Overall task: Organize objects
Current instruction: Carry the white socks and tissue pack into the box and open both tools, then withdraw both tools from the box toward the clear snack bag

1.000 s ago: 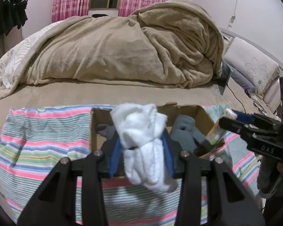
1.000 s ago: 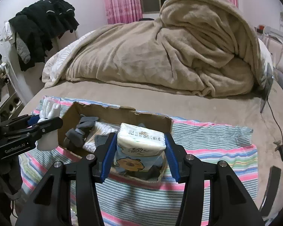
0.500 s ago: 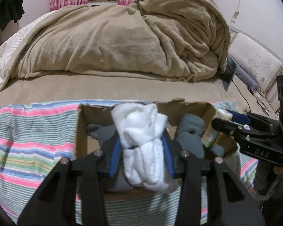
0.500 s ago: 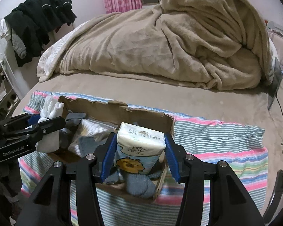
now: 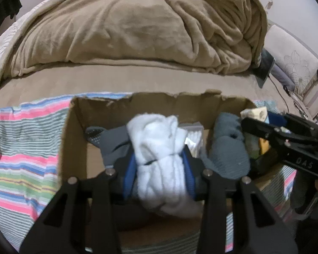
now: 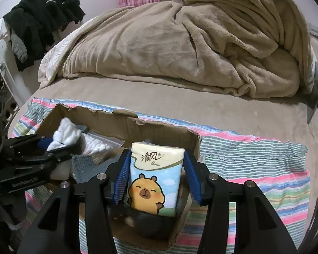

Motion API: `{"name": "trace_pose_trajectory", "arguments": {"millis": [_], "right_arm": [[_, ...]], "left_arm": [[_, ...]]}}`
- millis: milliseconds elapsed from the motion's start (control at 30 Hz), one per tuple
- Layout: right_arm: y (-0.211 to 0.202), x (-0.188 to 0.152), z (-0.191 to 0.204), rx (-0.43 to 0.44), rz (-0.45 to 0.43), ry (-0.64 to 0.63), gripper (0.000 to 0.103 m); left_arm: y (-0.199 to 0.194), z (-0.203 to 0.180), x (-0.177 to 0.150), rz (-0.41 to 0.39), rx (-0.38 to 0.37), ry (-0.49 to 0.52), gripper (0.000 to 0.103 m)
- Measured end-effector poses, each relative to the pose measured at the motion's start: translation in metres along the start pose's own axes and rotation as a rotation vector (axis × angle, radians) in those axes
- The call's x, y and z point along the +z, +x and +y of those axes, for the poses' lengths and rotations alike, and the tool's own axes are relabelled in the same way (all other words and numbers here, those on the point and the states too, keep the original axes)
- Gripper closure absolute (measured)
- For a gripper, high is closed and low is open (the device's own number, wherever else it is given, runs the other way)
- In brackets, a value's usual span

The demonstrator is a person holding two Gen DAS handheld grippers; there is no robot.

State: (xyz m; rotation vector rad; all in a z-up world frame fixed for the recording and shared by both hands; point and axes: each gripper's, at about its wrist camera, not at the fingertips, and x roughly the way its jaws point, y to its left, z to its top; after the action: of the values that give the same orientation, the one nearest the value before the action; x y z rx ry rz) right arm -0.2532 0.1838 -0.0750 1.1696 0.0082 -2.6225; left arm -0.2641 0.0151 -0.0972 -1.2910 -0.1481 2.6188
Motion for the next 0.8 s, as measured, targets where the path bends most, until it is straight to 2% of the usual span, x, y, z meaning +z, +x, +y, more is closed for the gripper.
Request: {"name": "trace_pose_trajectory", "arguments": {"millis": [200,333,433,500,800], "right_arm": [[-0.001,0.0,0.0,0.006,0.002,0.011,0.049],[-0.008,0.0,0.003,0.031,-0.001,0.022,0.035],[-0.021,0.001,0.006,0.024,-0.021,0.024,0.025],[-0.031,0.002,0.008,0.021,-0.03,0.024,0.023],[-0.078,-0.008,0.026,0.009,-0.072,0.011,0.023]], "left_arm": [[0.0,0.0,0.0,0.016,0.005,-0.006,0.06],[-0.007,-0.002,0.002,0.036,0.006,-0.015,0.058],[-0.023,-0.004,0.003,0.013,0.016,-0.019,0.043],[-0.036,-0.004,0.002,-0.011,0.022,-0.03,0.028],[-0.086,-0.01,-0.015,-0.049,0.053,-0.016,0.026]]}}
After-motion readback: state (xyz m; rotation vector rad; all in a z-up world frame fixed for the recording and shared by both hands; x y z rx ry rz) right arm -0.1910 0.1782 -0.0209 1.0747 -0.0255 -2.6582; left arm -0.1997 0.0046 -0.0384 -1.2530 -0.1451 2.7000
